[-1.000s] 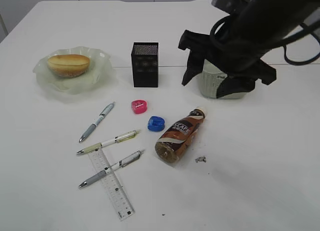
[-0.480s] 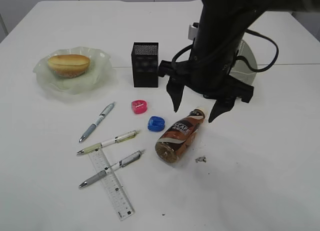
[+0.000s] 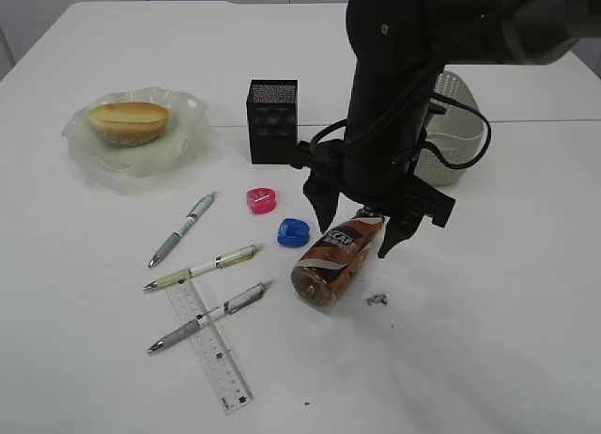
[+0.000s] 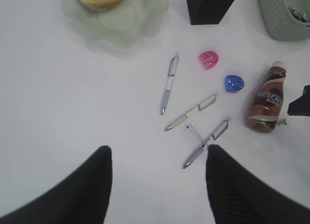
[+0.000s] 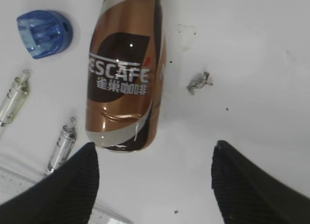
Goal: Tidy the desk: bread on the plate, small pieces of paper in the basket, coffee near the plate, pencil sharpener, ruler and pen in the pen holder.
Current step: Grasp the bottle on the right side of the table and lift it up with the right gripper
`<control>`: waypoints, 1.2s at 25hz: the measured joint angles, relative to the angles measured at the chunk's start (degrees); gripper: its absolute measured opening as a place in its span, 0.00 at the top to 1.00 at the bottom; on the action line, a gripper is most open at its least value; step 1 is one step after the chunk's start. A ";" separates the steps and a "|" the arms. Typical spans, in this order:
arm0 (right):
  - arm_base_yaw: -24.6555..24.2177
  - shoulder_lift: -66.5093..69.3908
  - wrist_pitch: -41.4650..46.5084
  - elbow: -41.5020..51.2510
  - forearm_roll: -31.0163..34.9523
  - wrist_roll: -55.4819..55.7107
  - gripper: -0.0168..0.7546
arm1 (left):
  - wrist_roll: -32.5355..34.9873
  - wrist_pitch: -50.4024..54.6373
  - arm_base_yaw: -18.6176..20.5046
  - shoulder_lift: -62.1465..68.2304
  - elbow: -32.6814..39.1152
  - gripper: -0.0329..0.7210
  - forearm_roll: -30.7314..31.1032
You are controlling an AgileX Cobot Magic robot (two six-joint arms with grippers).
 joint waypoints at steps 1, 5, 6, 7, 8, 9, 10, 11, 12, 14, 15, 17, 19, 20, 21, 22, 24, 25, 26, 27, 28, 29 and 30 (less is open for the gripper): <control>0.00 0.13 -0.80 0.00 0.25 0.27 0.29 | 0.00 0.00 0.00 0.00 0.00 0.36 0.45; 0.00 0.13 -2.33 0.00 0.52 0.62 0.29 | 0.00 0.00 0.00 0.00 0.00 0.37 1.12; 0.00 0.13 -2.45 0.00 0.52 0.65 0.29 | 0.00 0.00 0.00 0.00 0.00 0.37 1.12; 0.00 0.13 -2.72 0.00 0.63 0.76 0.29 | 0.00 0.00 0.00 0.00 0.00 0.38 1.21; 0.00 0.26 -3.35 0.00 1.06 0.88 0.29 | 0.00 0.00 0.00 0.00 0.00 0.38 1.21; 0.00 0.39 -4.13 0.00 1.76 0.88 0.29 | 0.00 0.00 0.00 0.00 0.00 0.38 1.34; 0.00 0.80 -4.80 -0.02 2.78 0.99 0.29 | 0.00 0.00 0.00 0.00 0.00 0.38 1.60; 0.00 1.28 -5.29 -0.12 3.96 0.99 0.29 | 0.00 0.00 0.00 0.00 0.00 0.38 1.86; 0.00 1.66 -5.72 -0.12 5.01 0.99 0.29 | 0.00 0.00 0.00 0.00 0.00 0.38 2.08; 0.00 2.84 -6.42 -0.12 6.13 1.09 0.29 | 0.00 0.00 0.00 0.00 0.00 0.38 2.37; 0.00 3.19 -6.55 -0.12 6.37 1.08 0.29 | 0.00 0.00 0.00 0.00 0.00 0.38 2.37; 0.00 3.75 -6.74 -0.12 6.48 1.08 0.29 | 0.00 0.00 0.00 0.00 0.00 0.38 2.51; 0.00 3.87 -7.11 -0.12 6.22 1.55 0.29 | 0.00 0.00 0.00 0.00 0.00 0.38 2.50; 0.00 3.87 -7.21 -0.12 6.13 1.69 0.29 | 0.00 0.00 0.00 0.00 0.00 0.38 2.50; 0.00 4.09 -7.36 -0.12 6.09 1.76 0.29 | 0.00 0.00 0.00 0.00 0.00 0.38 2.50; 0.00 4.34 -7.50 -0.12 5.99 1.90 0.29 | 0.00 0.00 0.00 0.00 0.00 0.38 2.50; 0.00 4.82 -7.96 -0.12 5.75 1.90 0.29 | 0.00 0.00 0.00 0.00 0.00 0.38 2.50; 0.00 5.05 -8.10 -0.12 5.75 1.90 0.29 | 0.00 0.00 0.00 0.00 0.00 0.38 2.50; 0.00 5.10 -8.31 -0.12 5.64 1.94 0.29 | 0.00 0.00 0.00 0.00 0.00 0.38 2.50; 0.00 5.19 -8.35 -0.12 5.63 2.04 0.29 | 0.00 0.00 0.00 0.00 0.00 0.38 2.50; 0.00 5.19 -8.34 -0.12 5.52 2.04 0.29 | 0.00 0.00 0.00 0.00 0.00 0.38 2.50; 0.00 5.19 -8.34 -0.12 5.13 2.04 0.29 | 0.00 0.00 0.00 0.00 0.00 0.38 2.50; 0.00 5.19 -8.34 -0.12 4.99 2.08 0.29 | 0.00 0.00 0.00 0.00 0.00 0.38 2.50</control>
